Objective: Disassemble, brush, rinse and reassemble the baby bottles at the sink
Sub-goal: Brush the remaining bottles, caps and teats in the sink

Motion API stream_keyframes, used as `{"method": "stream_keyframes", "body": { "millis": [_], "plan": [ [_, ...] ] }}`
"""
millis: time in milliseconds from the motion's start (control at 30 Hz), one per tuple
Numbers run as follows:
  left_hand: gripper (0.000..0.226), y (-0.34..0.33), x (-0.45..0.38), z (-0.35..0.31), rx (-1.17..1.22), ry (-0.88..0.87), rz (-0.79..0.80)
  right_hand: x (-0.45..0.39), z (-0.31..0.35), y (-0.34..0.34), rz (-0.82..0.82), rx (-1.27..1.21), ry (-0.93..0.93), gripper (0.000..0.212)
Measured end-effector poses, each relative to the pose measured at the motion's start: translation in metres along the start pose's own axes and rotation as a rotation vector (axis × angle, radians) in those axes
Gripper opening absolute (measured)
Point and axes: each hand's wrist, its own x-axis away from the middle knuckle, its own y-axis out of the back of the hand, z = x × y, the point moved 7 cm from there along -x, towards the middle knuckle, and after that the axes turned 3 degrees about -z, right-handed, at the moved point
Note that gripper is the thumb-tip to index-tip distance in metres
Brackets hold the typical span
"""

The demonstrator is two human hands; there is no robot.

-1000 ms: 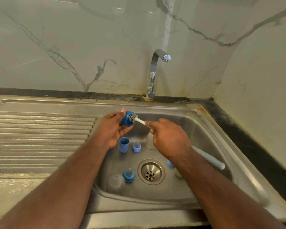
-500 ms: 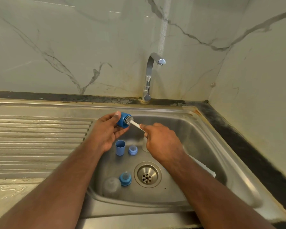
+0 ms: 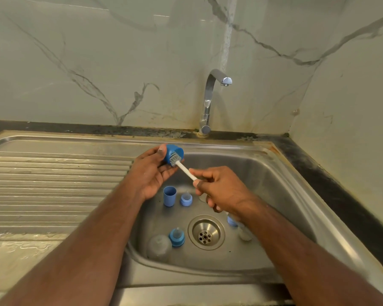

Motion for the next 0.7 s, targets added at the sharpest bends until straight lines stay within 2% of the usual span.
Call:
{"method": "stream_keyframes", "body": {
  "millis": [100,133,200,233,300,333,367,433,533,633,700],
  "plan": [
    [0.032,0.004,0.0,0.001,-0.016,-0.013,-0.034,-0.003,0.01,0.008,-0.021,0.358,0.108,0.037],
    [0.032,0.003,-0.001,0.001,-0.012,-0.017,-0.036,-0.003,0.011,0.011,-0.056,0.385,0.118,0.037],
    [0.03,0.001,0.0,0.001,0.001,-0.014,-0.03,-0.002,0.008,0.013,-0.105,0.275,0.098,0.037],
    [0.03,0.0,0.001,0.001,0.005,-0.01,-0.027,0.0,0.005,0.01,-0.1,0.13,0.059,0.036],
    [0.03,-0.001,0.002,0.001,0.008,0.0,-0.019,0.004,-0.001,0.002,-0.049,-0.122,-0.033,0.035],
    [0.029,-0.001,0.003,0.001,0.009,0.005,-0.015,0.005,-0.001,-0.001,-0.02,-0.145,-0.045,0.035],
    [0.028,-0.001,0.004,0.0,0.003,0.009,-0.013,0.004,0.0,0.0,-0.002,-0.072,-0.027,0.036],
    [0.028,0.002,0.003,0.0,-0.031,0.004,-0.029,0.0,0.008,0.005,-0.012,0.261,0.076,0.036],
    [0.028,0.005,0.003,0.001,-0.039,0.001,-0.074,0.002,0.018,0.013,-0.125,0.632,0.188,0.041],
    [0.026,0.004,0.004,0.004,-0.037,0.005,-0.083,0.006,0.022,0.012,-0.215,0.83,0.27,0.044],
    [0.023,0.002,0.005,0.004,-0.079,-0.004,-0.072,0.002,0.019,0.009,-0.196,0.838,0.262,0.046]
  ]
}}
